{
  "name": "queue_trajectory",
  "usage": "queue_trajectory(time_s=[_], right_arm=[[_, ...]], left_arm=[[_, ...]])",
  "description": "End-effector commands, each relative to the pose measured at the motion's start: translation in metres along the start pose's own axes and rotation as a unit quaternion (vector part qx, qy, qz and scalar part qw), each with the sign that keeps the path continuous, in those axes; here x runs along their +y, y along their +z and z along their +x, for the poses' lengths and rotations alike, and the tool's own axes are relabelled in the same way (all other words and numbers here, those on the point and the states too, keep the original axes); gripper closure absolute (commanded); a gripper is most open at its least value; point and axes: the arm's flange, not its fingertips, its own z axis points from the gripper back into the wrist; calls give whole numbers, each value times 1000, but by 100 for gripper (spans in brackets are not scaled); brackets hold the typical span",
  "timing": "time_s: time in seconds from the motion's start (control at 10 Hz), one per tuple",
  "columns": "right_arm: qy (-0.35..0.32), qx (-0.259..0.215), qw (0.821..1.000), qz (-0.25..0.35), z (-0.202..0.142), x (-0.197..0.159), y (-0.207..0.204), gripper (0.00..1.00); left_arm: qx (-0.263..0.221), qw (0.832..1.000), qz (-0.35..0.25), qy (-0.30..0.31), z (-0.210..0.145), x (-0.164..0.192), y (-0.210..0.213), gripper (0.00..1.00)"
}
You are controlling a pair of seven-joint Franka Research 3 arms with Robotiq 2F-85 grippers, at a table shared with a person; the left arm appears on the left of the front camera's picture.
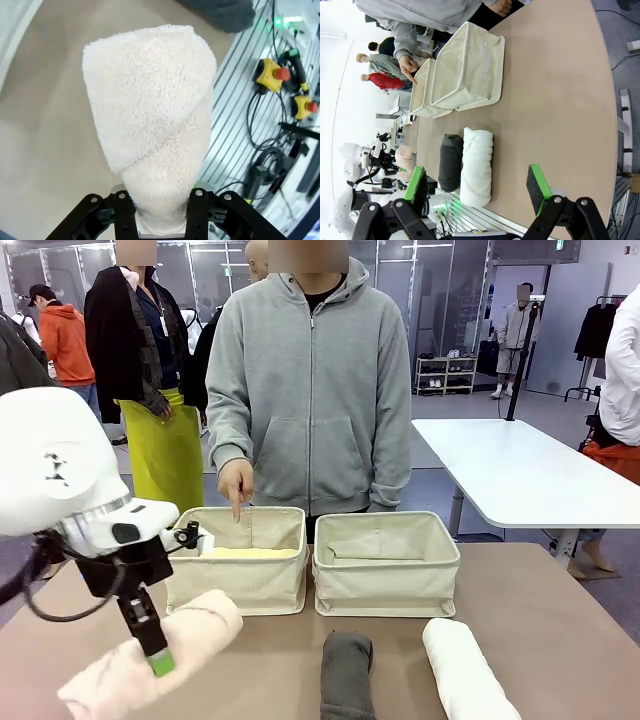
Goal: Divide the towels into two baskets.
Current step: Pick up one hotel-folded towel from the bottom of the table and place it in the Fabric basket indicated by the person.
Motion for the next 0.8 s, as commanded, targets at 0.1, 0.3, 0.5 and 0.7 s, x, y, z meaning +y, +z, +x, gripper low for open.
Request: queue_trajectory(time_s=[0.1,0.3,0.5,0.7], right_arm=[[3,-2,1000,2,-1,2,2,0],[3,-2,1000,2,-1,2,2,0],[3,-2,1000,2,-1,2,2,0],[3,-2,1000,2,-1,2,2,0]], left_arm=[[0,1000,0,0,0,0,0,77],[0,1000,0,0,0,0,0,77],[-35,997,40,-50,-6,-21,13,63],[-10,990,98,-98,30,-5,33,63]])
